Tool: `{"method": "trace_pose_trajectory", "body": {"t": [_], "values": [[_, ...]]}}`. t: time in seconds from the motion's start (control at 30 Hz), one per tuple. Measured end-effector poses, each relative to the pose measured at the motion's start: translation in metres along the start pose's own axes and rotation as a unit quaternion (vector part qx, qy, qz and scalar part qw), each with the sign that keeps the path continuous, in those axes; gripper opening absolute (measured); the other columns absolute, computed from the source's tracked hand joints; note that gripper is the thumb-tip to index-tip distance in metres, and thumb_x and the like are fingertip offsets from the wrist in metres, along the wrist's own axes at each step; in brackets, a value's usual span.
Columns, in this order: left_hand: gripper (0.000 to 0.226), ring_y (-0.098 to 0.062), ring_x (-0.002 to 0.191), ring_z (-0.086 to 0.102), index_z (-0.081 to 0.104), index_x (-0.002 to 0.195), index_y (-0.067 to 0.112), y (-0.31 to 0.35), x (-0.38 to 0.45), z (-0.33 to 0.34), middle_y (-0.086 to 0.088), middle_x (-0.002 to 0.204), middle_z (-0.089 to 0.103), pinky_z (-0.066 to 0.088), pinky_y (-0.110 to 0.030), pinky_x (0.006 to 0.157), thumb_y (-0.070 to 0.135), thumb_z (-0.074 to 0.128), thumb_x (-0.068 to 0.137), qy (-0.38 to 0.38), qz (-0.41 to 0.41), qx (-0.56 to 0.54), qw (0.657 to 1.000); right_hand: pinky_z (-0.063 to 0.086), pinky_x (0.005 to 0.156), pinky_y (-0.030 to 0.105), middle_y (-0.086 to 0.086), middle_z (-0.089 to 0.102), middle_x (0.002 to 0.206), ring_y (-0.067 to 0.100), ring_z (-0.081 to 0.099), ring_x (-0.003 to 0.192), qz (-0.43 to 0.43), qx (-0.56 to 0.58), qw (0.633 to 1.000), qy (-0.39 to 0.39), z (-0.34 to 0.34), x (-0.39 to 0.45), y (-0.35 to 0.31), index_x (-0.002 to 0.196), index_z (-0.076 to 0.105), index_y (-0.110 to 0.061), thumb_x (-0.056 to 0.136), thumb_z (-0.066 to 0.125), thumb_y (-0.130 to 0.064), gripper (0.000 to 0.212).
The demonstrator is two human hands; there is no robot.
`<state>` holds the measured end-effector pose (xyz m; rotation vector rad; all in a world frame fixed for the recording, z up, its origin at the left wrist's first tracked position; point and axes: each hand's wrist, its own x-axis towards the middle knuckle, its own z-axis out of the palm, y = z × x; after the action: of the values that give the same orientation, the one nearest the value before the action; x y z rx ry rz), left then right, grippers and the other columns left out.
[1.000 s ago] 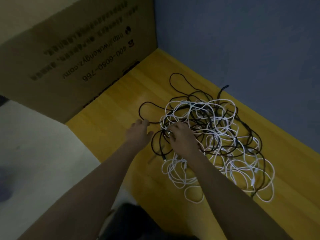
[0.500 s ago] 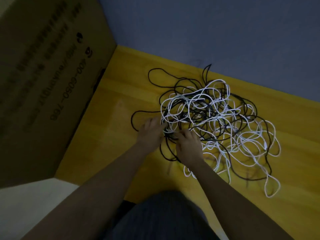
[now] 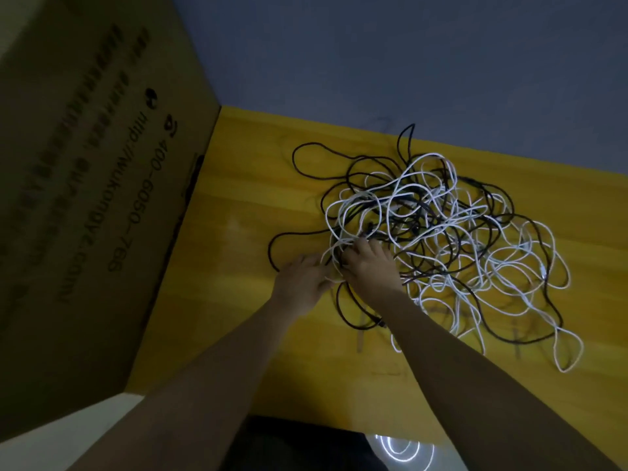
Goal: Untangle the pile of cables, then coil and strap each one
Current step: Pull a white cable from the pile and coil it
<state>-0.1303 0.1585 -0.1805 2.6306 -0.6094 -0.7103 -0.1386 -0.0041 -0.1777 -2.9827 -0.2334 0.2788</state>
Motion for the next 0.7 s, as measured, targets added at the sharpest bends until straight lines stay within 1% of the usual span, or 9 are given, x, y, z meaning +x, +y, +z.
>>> {"method": "trace_pose_trajectory", "body": {"t": [0.07,0.17,0.27,0.33,0.4,0.5,0.53,0.6,0.7], "values": [[0.029,-0.024,0.132,0.036,0.056,0.128,0.027,-0.002,-0.003,0.000,0.005,0.148,0.036,0.041,-0.042,0.100,0.032,0.042,0.103,-0.018,-0.008,-0.015,1.000,0.037,0.095,0.043,0.009,0.049,0.131,0.033,0.042,0.122,0.044,0.021,0.995,-0.088,0.006,0.002,-0.004,0.127,0.057,-0.018,0.096,0.048,-0.037,0.038],[0.028,-0.023,0.130,0.039,0.057,0.127,0.024,-0.005,-0.003,-0.002,0.003,0.146,0.038,0.042,-0.041,0.099,0.024,0.045,0.102,-0.027,-0.001,-0.063,0.998,0.036,0.099,0.041,0.005,0.046,0.136,0.031,0.038,0.125,0.082,0.023,0.989,-0.117,0.008,0.004,-0.003,0.129,0.057,-0.024,0.093,0.052,-0.041,0.040],[0.029,-0.023,0.125,0.045,0.058,0.128,0.018,-0.009,-0.001,-0.011,-0.002,0.137,0.047,0.041,-0.038,0.097,0.017,0.046,0.102,-0.014,0.036,-0.148,0.988,0.033,0.099,0.041,0.002,0.049,0.133,0.029,0.036,0.126,0.108,0.030,0.989,-0.096,0.004,0.004,-0.002,0.121,0.063,-0.026,0.091,0.055,-0.037,0.032],[0.034,-0.020,0.122,0.049,0.053,0.134,0.021,-0.009,0.000,-0.019,0.001,0.138,0.050,0.044,-0.038,0.096,0.016,0.045,0.102,0.012,0.059,-0.214,0.975,0.026,0.104,0.045,-0.002,0.048,0.133,0.029,0.031,0.128,0.159,0.121,0.978,-0.067,-0.001,0.002,-0.004,0.113,0.068,-0.028,0.089,0.060,-0.038,0.028],[0.040,-0.016,0.120,0.053,0.044,0.142,0.025,-0.005,0.003,-0.032,0.007,0.140,0.050,0.049,-0.033,0.091,0.023,0.045,0.102,0.032,0.042,-0.286,0.957,0.023,0.105,0.049,-0.001,0.046,0.130,0.030,0.027,0.128,0.184,0.199,0.962,-0.037,-0.008,0.002,-0.009,0.107,0.070,-0.028,0.088,0.063,-0.037,0.022],[0.041,-0.008,0.114,0.053,0.042,0.141,0.025,0.006,0.007,-0.047,0.018,0.121,0.053,0.045,-0.009,0.075,0.032,0.046,0.101,0.021,-0.012,-0.372,0.928,0.026,0.099,0.044,-0.001,0.049,0.118,0.027,0.030,0.120,0.177,0.236,0.954,0.051,-0.021,-0.001,-0.018,0.098,0.072,-0.028,0.088,0.065,-0.034,0.014],[0.038,-0.006,0.108,0.054,0.045,0.138,0.025,0.008,0.009,-0.050,0.019,0.116,0.054,0.045,-0.008,0.072,0.031,0.044,0.101,0.017,-0.020,-0.390,0.920,0.027,0.096,0.040,-0.003,0.052,0.115,0.025,0.033,0.117,0.172,0.250,0.951,0.064,-0.026,-0.002,-0.021,0.098,0.072,-0.027,0.089,0.064,-0.033,0.014],[0.033,0.000,0.096,0.055,0.047,0.135,0.024,0.011,0.011,-0.056,0.013,0.114,0.057,0.046,-0.014,0.075,0.027,0.041,0.102,0.021,-0.044,-0.421,0.906,0.037,0.091,0.038,0.001,0.063,0.104,0.028,0.050,0.105,0.142,0.313,0.936,0.072,-0.036,-0.002,-0.025,0.098,0.071,-0.017,0.091,0.062,-0.023,0.013],[0.030,-0.006,0.100,0.059,0.052,0.130,0.020,0.015,0.012,-0.068,0.008,0.111,0.061,0.049,-0.024,0.085,0.021,0.049,0.100,0.043,-0.042,-0.466,0.883,0.049,0.070,0.043,0.011,0.067,0.085,0.026,0.061,0.079,0.116,0.432,0.890,0.088,-0.057,-0.004,-0.034,0.100,0.066,-0.006,0.094,0.059,-0.015,0.013]]}}
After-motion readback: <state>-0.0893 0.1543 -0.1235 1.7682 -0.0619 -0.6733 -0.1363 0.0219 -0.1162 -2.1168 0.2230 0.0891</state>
